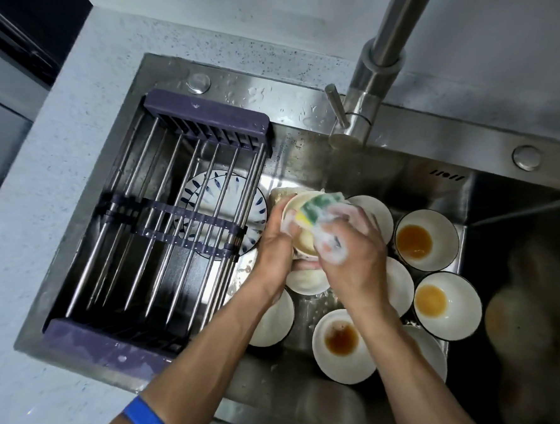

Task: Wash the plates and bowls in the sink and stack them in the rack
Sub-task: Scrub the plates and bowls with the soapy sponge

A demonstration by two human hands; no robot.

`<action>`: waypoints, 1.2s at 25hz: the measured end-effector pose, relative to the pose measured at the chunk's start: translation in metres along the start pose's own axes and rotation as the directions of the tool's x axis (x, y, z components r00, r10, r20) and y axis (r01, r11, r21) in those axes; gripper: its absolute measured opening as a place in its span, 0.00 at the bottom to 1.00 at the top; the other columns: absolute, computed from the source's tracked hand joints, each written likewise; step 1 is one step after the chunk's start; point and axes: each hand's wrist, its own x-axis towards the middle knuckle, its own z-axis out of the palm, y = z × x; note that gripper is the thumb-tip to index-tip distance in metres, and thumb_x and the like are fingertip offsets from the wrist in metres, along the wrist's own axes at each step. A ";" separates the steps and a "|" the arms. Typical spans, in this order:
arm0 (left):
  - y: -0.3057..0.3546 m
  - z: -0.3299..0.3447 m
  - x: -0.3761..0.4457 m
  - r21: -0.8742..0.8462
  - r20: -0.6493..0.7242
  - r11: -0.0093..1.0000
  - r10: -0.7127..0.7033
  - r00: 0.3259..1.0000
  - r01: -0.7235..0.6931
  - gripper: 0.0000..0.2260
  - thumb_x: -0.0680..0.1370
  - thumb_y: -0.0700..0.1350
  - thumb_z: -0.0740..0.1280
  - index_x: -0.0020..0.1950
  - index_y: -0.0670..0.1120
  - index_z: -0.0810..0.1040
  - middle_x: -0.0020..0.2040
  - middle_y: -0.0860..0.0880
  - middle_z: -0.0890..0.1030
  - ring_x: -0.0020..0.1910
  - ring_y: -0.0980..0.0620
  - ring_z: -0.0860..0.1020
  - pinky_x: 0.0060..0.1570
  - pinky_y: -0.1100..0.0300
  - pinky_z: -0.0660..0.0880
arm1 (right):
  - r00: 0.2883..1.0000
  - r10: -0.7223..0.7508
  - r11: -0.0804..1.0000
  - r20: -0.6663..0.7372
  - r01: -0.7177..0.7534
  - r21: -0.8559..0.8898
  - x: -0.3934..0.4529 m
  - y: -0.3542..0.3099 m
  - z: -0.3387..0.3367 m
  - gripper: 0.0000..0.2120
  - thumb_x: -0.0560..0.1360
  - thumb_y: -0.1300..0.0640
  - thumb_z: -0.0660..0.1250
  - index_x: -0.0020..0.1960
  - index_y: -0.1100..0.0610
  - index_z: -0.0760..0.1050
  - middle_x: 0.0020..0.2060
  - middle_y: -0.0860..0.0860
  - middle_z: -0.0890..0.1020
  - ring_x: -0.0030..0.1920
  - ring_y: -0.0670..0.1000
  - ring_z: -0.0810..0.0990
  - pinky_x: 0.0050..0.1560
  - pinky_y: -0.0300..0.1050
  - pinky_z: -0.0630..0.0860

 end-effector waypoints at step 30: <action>0.002 -0.008 -0.010 0.162 -0.225 0.986 0.075 0.971 -0.039 0.19 0.80 0.40 0.57 0.62 0.58 0.79 0.62 0.51 0.79 0.60 0.52 0.77 0.51 0.61 0.77 | 0.759 0.071 0.994 0.647 -0.002 -0.107 0.002 -0.038 -0.018 0.09 0.71 0.52 0.67 0.47 0.51 0.68 0.41 0.47 0.76 0.48 0.54 0.74 0.45 0.49 0.73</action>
